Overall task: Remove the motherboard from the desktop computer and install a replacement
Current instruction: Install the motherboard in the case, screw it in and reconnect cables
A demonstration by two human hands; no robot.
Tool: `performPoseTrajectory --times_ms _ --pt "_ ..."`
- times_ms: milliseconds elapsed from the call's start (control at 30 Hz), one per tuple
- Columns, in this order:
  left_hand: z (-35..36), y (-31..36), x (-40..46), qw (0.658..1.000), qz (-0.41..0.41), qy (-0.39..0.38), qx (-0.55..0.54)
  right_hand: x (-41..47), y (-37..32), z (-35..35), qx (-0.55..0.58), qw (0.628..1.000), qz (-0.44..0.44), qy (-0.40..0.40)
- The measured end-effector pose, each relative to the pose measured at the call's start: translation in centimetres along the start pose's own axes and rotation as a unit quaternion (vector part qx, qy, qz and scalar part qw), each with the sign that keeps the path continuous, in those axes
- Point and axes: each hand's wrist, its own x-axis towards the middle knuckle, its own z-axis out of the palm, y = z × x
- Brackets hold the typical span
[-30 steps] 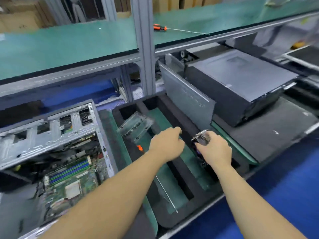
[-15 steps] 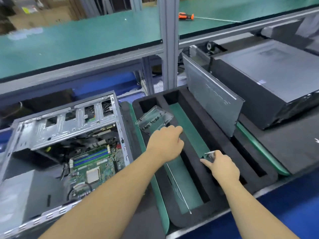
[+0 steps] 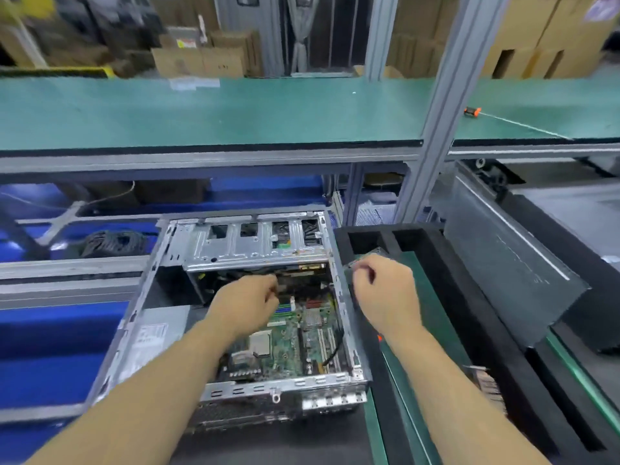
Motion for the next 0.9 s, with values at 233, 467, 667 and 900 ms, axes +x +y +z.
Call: performPoseTrajectory --times_ms 233,467,667,900 --pt "3.3 -4.1 -3.3 0.936 0.092 -0.292 0.173 0.2 -3.8 11.5 -0.166 0.896 -0.057 -0.408" --pt "4.0 -4.0 -2.7 0.947 0.05 -0.315 0.031 1.7 -0.1 14.2 -0.258 0.873 0.028 -0.413" --pt "5.0 -4.4 -1.2 0.945 -0.059 -0.322 0.021 0.0 -0.8 15.5 -0.265 0.825 -0.068 -0.494" --pt "6.3 -5.0 -0.4 0.957 -0.098 -0.273 0.014 -0.8 -1.4 17.3 -0.233 0.806 -0.109 -0.533"
